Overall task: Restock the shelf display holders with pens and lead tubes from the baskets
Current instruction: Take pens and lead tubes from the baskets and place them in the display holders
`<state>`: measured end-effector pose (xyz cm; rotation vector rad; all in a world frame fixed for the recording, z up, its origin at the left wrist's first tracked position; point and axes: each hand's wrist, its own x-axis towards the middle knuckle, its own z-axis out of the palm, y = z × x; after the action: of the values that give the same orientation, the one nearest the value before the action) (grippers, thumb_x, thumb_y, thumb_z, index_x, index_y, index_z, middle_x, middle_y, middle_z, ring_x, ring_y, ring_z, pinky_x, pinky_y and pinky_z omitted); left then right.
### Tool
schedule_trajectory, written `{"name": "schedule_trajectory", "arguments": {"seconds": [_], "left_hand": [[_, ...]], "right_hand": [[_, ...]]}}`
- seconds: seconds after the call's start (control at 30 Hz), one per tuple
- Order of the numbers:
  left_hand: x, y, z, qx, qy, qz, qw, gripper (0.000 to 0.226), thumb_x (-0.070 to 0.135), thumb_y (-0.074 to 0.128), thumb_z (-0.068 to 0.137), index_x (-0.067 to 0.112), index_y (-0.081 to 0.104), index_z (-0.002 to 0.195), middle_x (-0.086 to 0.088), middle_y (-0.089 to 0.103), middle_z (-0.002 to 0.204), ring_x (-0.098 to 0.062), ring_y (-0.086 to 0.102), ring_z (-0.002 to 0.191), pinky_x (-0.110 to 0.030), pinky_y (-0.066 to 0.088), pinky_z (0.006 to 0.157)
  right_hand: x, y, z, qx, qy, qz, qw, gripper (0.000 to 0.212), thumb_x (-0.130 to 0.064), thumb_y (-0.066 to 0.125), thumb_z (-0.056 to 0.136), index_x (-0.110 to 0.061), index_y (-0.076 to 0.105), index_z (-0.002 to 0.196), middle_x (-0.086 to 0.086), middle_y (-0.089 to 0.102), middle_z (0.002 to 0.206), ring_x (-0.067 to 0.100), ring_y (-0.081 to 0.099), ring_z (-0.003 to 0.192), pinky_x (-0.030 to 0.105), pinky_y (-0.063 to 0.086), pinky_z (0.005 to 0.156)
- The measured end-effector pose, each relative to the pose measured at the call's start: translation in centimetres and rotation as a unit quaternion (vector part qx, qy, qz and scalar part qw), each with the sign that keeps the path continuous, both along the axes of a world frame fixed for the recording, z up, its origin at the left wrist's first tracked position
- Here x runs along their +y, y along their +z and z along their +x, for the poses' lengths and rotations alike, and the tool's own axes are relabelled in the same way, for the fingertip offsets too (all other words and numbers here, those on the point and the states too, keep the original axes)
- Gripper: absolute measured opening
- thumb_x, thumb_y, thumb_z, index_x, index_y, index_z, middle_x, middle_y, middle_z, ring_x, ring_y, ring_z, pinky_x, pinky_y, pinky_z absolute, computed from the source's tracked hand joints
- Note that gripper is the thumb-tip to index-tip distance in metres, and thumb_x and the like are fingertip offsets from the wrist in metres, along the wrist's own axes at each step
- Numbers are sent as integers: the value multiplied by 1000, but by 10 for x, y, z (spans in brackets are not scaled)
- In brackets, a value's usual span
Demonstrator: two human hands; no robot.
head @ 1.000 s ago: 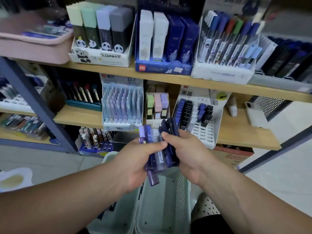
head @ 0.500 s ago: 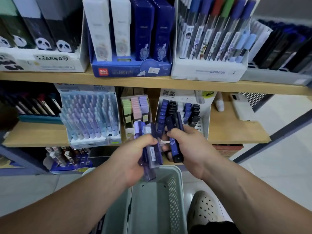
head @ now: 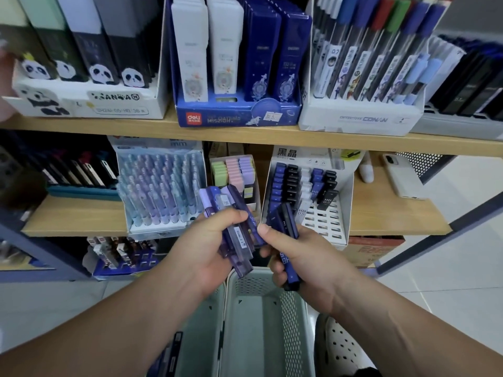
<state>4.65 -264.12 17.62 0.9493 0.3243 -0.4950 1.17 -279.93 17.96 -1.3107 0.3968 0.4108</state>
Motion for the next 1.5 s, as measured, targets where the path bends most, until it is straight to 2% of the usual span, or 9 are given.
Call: {"name": "schedule_trajectory", "arguments": {"seconds": [0.2, 0.27, 0.4, 0.57, 0.67, 0.8, 0.97, 1.4, 1.5], "left_hand": [[-6, -2, 0, 0, 15, 0, 1000, 29, 1, 62, 86, 1, 63, 115, -23, 67, 88, -33, 65, 72, -38, 59, 59], [-9, -2, -1, 11, 9, -4, 1000, 25, 3, 64, 83, 1, 64, 108, -17, 69, 78, -28, 65, 63, -33, 58, 55], [-15, -6, -2, 43, 24, -16, 999, 10, 4, 66, 87, 9, 70, 94, -11, 73, 81, -17, 66, 56, -25, 54, 50], [-16, -8, 3, 53, 60, 5, 997, 12, 11, 72, 87, 14, 72, 99, -5, 74, 75, -13, 70, 58, -26, 55, 49], [-18, -10, 4, 53, 59, 21, 997, 12, 9, 72, 87, 14, 70, 97, -5, 69, 67, -13, 67, 54, -27, 55, 48], [-22, -13, 2, 56, 48, 32, 997, 13, 0, 69, 86, 12, 68, 90, -7, 66, 63, -15, 65, 51, -27, 55, 48], [-31, -22, -9, 64, 4, 71, 995, 16, -2, 72, 83, 7, 69, 96, -10, 66, 63, -17, 65, 51, -27, 55, 48], [-49, -31, -17, 84, -18, 67, 994, 14, -3, 70, 85, 6, 70, 96, -12, 68, 68, -19, 65, 53, -28, 55, 49], [-47, -33, -15, 88, -13, 81, 993, 11, 1, 72, 84, 5, 73, 94, -11, 72, 76, -17, 67, 54, -27, 55, 48]], "right_hand": [[1, 3, 1, -11, -15, 5, 1000, 14, -18, 78, 86, -9, 72, 93, 10, 70, 78, 10, 44, 47, 21, 35, 43], [-1, 3, 2, -13, -30, 14, 999, 10, -13, 78, 86, -9, 70, 91, 11, 70, 81, 10, 43, 47, 22, 34, 43], [-11, 4, 7, -23, -61, 8, 998, 14, -8, 77, 85, -10, 66, 93, 9, 65, 75, 10, 42, 47, 22, 34, 41], [-41, 16, 13, -82, -9, -145, 986, 14, -3, 78, 84, -9, 66, 91, 0, 58, 58, 13, 45, 45, 24, 38, 42], [-55, 20, 13, -86, 38, -175, 980, 14, -4, 79, 82, -10, 69, 90, 7, 56, 62, 13, 46, 46, 24, 40, 42], [-64, 17, 19, -97, -62, -125, 985, 16, -6, 81, 81, -6, 69, 91, 8, 59, 71, 12, 46, 47, 24, 40, 42], [-72, 8, 24, -88, -154, -87, 980, 25, -8, 84, 78, -6, 66, 95, 2, 63, 67, 10, 46, 45, 23, 38, 40], [-99, 6, 22, -113, -94, -203, 968, 18, -3, 81, 76, -15, 69, 78, 3, 54, 59, 16, 41, 46, 25, 35, 41], [-110, 11, 31, -149, -121, -288, 938, 16, -4, 79, 80, -16, 68, 79, -7, 54, 52, 10, 40, 43, 22, 34, 40]]}}
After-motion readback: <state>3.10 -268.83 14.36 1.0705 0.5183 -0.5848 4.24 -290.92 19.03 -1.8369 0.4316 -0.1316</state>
